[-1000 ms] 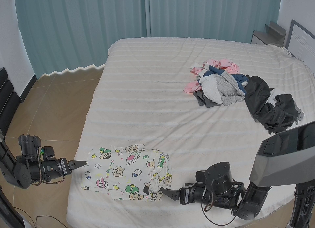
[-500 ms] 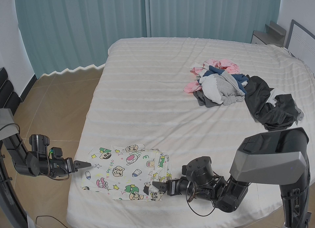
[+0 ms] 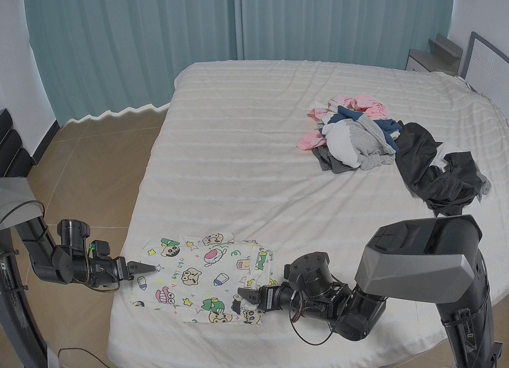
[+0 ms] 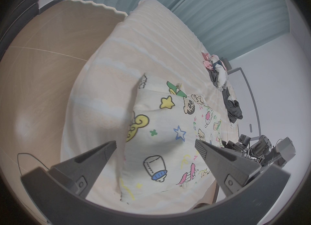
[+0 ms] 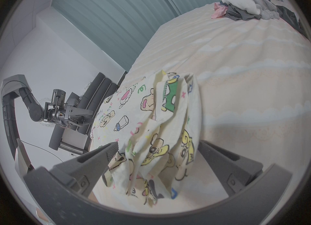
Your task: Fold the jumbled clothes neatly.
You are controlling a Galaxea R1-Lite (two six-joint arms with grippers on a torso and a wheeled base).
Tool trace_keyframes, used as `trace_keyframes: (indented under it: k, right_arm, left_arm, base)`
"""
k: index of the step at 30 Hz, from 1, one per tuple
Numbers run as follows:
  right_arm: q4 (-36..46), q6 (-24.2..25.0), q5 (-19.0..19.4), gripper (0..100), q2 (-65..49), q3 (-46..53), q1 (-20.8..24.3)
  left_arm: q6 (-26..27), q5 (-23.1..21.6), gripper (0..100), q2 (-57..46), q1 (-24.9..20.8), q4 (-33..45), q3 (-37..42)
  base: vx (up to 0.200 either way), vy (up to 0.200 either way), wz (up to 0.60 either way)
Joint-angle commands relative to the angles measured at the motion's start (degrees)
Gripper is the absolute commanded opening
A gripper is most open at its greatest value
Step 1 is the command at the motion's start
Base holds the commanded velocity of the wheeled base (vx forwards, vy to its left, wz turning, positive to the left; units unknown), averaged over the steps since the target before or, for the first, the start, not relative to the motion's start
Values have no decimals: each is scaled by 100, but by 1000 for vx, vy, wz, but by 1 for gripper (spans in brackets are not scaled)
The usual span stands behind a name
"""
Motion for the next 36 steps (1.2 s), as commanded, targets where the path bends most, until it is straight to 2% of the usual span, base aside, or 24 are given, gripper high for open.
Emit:
trace_keyframes:
  k: [1,22,23,25,26,36]
  right_arm:
    - [-15,1,2,100,198,-152,19]
    - [73,10,-34,100,506,-838,159]
    - [64,10,-42,0,541,-864,177]
    - [64,10,-60,0,576,-917,177]
    - [64,10,-60,0,576,-926,177]
    - [2,18,-86,0,462,-952,168]
  left_arm:
    - [-21,-11,100,108,-120,0,-85]
    - [-73,68,100,213,-445,0,-234]
    - [-73,68,100,213,-454,0,-234]
    - [-73,76,100,222,-454,0,-234]
    - [-73,76,0,222,-454,0,-234]
    - [-109,252,0,178,-586,9,-129]
  base:
    - [0,0,0]
    - [0,0,0]
    - [0,0,0]
    - [0,0,0]
    - [0,0,0]
    - [0,0,0]
